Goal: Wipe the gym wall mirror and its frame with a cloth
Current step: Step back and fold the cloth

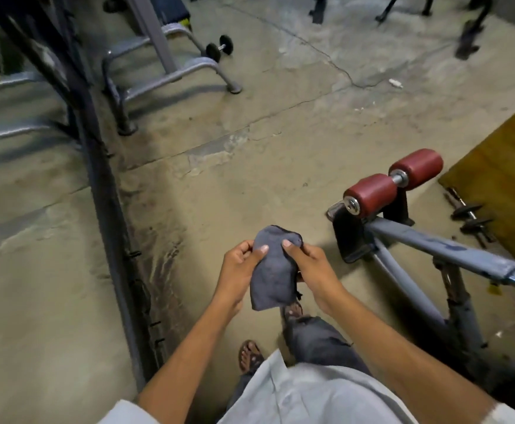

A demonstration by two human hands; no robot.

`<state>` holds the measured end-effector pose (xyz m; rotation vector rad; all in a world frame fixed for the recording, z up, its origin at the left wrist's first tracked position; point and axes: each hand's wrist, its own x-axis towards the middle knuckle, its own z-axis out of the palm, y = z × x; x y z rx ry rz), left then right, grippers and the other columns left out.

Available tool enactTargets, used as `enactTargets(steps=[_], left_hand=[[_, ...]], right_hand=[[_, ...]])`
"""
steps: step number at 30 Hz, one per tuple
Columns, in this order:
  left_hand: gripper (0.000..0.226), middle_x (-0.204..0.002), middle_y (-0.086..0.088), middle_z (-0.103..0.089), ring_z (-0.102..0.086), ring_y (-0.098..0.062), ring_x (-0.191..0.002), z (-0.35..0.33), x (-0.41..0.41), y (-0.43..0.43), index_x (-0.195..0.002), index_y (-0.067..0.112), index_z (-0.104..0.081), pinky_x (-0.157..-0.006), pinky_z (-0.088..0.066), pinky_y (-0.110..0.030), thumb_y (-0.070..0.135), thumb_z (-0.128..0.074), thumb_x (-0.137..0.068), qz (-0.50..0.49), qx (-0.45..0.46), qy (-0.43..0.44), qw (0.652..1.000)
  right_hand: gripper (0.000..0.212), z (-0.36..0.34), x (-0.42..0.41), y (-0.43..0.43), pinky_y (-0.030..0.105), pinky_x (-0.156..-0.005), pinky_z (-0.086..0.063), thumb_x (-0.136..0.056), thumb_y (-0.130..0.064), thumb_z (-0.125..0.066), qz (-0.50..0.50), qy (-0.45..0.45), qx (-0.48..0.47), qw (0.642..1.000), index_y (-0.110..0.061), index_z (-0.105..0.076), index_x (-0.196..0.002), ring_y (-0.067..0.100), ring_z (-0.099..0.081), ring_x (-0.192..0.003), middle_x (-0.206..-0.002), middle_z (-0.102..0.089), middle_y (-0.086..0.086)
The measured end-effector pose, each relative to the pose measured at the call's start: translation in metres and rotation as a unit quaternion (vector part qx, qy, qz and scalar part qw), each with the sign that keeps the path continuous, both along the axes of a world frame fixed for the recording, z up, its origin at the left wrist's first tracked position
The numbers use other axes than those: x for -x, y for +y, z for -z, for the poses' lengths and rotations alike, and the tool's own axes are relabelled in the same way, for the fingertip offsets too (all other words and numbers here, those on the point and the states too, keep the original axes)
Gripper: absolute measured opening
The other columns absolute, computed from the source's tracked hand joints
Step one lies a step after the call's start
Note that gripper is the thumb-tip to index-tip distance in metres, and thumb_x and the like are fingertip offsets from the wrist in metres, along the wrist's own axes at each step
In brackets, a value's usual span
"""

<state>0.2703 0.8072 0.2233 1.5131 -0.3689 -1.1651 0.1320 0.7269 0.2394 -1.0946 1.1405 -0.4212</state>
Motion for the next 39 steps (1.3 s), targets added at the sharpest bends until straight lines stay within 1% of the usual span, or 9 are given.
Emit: enactTargets(steps=[9, 12, 17, 21, 23, 25, 30, 35, 39], left_hand=[[0.012, -0.097, -0.004, -0.082, -0.077, -0.015, -0.085, 0.023, -0.045, -0.155, -0.109, 0.007, -0.073, -0.065, -0.06, -0.029, 0.017, -0.068, -0.104, 0.123, -0.039, -0.013, 0.992], [0.015, -0.106, -0.006, -0.082, -0.079, -0.018, -0.091, 0.028, -0.062, -0.21, -0.116, 0.009, -0.073, -0.067, -0.062, -0.032, 0.013, -0.07, -0.102, 0.166, -0.051, -0.027, 0.984], [0.058, -0.122, -0.002, -0.077, -0.077, -0.016, -0.106, 0.033, -0.098, -0.303, -0.143, 0.027, -0.054, -0.073, -0.062, -0.031, 0.005, -0.076, -0.095, 0.243, -0.041, -0.021, 0.969], [0.06, -0.126, 0.0, -0.074, -0.076, -0.001, -0.088, 0.042, -0.12, -0.372, -0.143, 0.025, -0.059, -0.07, -0.059, -0.022, -0.007, -0.071, -0.094, 0.32, -0.044, -0.068, 0.944], [0.059, -0.106, 0.001, -0.078, -0.071, -0.001, -0.071, 0.053, -0.127, -0.407, -0.141, 0.019, -0.063, -0.065, -0.054, -0.018, -0.014, -0.066, -0.093, 0.375, -0.047, -0.081, 0.922], [0.062, -0.095, 0.0, -0.079, -0.069, -0.002, -0.07, 0.065, -0.134, -0.445, -0.14, 0.021, -0.066, -0.063, -0.053, -0.018, -0.017, -0.064, -0.09, 0.431, -0.054, -0.102, 0.895], [0.069, -0.138, -0.006, -0.069, -0.07, -0.011, -0.113, 0.077, -0.14, -0.538, -0.142, 0.022, -0.066, -0.088, -0.059, -0.023, -0.01, -0.07, -0.081, 0.573, 0.001, -0.171, 0.802], [0.071, -0.137, -0.005, -0.058, -0.058, -0.016, -0.124, 0.076, -0.116, -0.603, -0.148, 0.01, -0.059, -0.099, -0.041, -0.005, -0.004, -0.074, -0.08, 0.723, 0.088, -0.25, 0.638], [0.07, -0.138, -0.009, -0.058, -0.054, -0.015, -0.125, 0.081, -0.068, -0.638, -0.147, 0.006, -0.059, -0.109, -0.041, -0.017, -0.005, -0.073, -0.079, 0.798, 0.129, -0.279, 0.518]], right_hand=[[0.028, 0.047, -0.032, -0.121, 0.031, -0.081, -0.062, -0.095, -0.021, -0.077, 0.175, 0.021, 0.023, 0.984, -0.012, -0.064, -0.119, 0.025, -0.075, -0.099, -0.105, -0.076, 0.005], [0.069, 0.054, -0.036, -0.162, 0.029, -0.09, -0.06, -0.09, -0.009, -0.079, 0.178, 0.021, 0.054, 0.982, -0.03, -0.047, -0.147, 0.014, -0.071, -0.11, -0.122, -0.071, 0.0], [0.06, 0.052, -0.058, -0.229, 0.02, -0.101, -0.05, -0.088, -0.001, -0.075, 0.162, 0.038, 0.114, 0.979, -0.031, -0.059, -0.138, 0.002, -0.061, -0.126, -0.136, -0.066, -0.013], [0.061, 0.054, -0.077, -0.28, 0.019, -0.101, -0.051, -0.08, -0.014, -0.072, 0.199, 0.071, 0.1, 0.972, -0.026, -0.058, -0.138, -0.001, -0.061, -0.123, -0.135, -0.066, -0.011], [0.062, 0.059, -0.085, -0.307, 0.01, -0.098, -0.048, -0.084, -0.001, -0.07, 0.211, 0.088, 0.1, 0.968, -0.027, -0.055, -0.139, -0.012, -0.056, -0.122, -0.136, -0.062, -0.015], [0.068, 0.066, -0.093, -0.333, 0.004, -0.094, -0.044, -0.085, 0.009, -0.066, 0.235, 0.109, 0.098, 0.961, -0.031, -0.052, -0.138, -0.017, -0.054, -0.119, -0.131, -0.058, -0.021], [0.075, 0.079, -0.113, -0.377, 0.027, -0.108, -0.048, -0.082, 0.012, -0.067, 0.355, 0.142, 0.076, 0.921, -0.029, -0.05, -0.142, -0.001, -0.056, -0.123, -0.131, -0.056, -0.022], [0.078, 0.082, -0.125, -0.398, 0.041, -0.118, -0.044, -0.084, 0.01, -0.066, 0.496, 0.172, 0.052, 0.85, -0.021, -0.047, -0.152, 0.019, -0.051, -0.138, -0.147, -0.054, 0.002], [0.081, 0.093, -0.115, -0.409, 0.019, -0.114, -0.036, -0.087, 0.011, -0.068, 0.561, 0.168, 0.009, 0.81, -0.017, -0.039, -0.157, 0.015, -0.046, -0.14, -0.152, -0.049, 0.002]])
